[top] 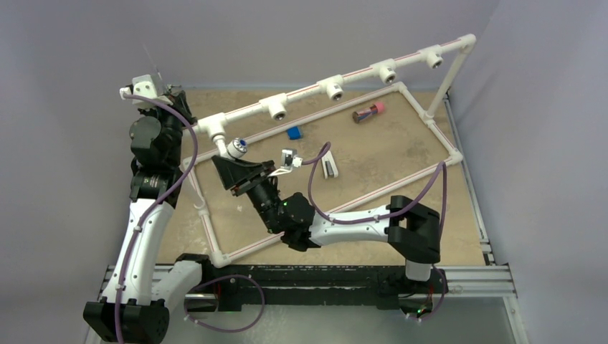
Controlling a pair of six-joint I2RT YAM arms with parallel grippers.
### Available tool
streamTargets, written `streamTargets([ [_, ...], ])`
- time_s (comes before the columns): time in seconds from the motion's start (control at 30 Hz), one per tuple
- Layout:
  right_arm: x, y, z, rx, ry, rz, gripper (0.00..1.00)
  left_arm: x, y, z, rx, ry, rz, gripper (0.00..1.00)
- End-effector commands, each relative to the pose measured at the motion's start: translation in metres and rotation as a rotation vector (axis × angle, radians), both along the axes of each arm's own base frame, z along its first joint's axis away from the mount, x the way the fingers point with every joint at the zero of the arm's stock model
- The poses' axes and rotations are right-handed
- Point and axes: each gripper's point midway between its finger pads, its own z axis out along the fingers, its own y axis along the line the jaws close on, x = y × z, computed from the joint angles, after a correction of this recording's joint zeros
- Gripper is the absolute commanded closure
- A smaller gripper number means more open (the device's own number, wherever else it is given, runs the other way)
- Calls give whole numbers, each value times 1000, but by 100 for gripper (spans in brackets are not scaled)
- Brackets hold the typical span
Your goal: Install the water faucets
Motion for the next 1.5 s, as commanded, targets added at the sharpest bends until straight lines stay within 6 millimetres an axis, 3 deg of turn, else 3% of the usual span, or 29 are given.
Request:
streamTargets([
  [0.0,-54,4,57,343,49,365,98,-9,-27,-117,6,387,-127,100],
  [0.1,-57,0,64,368,49,391,85,-9,-27,-116,6,386,-129,100],
  [0.2,-58,-6,64,348,30,380,63,-10,-27,-116,6,386,-130,100],
  [0.3,-58,-12,58,313,18,361,48,-10,-27,-116,5,385,-128,100],
  [0.47,-63,-22,58,228,-65,322,32,-9,-27,-117,6,390,-128,100],
  [0.7,-60,-30,24,-16,-82,266,25,-9,-27,-118,6,390,-126,100],
  [1.0,-46,-54,29,-399,-324,98,24,-9,-28,-118,3,391,-132,100],
  [1.33,-34,-68,48,-923,-836,-148,24,-9,-27,-118,4,391,-130,100],
  [1.47,-42,-67,45,-1123,-1105,-225,24,-8,-27,-117,4,388,-130,100],
])
